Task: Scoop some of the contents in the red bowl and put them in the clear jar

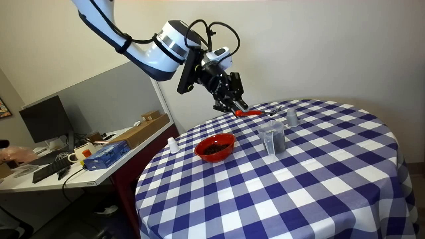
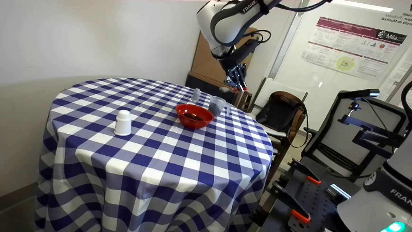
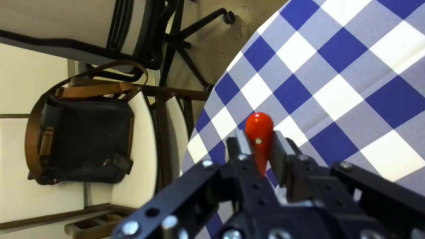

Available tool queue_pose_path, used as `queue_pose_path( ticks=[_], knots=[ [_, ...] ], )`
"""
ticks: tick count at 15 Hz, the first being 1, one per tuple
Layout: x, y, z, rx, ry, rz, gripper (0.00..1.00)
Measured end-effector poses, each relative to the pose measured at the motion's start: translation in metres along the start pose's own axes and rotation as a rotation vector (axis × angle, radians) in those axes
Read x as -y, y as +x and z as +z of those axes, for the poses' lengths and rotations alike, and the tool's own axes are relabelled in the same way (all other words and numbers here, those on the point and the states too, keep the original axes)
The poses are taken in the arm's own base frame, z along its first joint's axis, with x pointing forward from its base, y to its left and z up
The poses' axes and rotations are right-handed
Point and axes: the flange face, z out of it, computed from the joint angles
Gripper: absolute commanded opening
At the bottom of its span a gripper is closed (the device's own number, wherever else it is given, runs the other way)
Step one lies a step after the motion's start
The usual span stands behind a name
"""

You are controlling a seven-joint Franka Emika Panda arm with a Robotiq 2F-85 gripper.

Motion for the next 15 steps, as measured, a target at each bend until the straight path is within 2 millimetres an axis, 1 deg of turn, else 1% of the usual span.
queue_pose_path(
  ticks=[7,15],
  knots=[
    [0.007,0.002,-0.006,-0.03,-0.107,-0.02,0.11],
    [0.014,0.003,-0.008,-0.059,-0.168,-0.05,0.11]
  ],
)
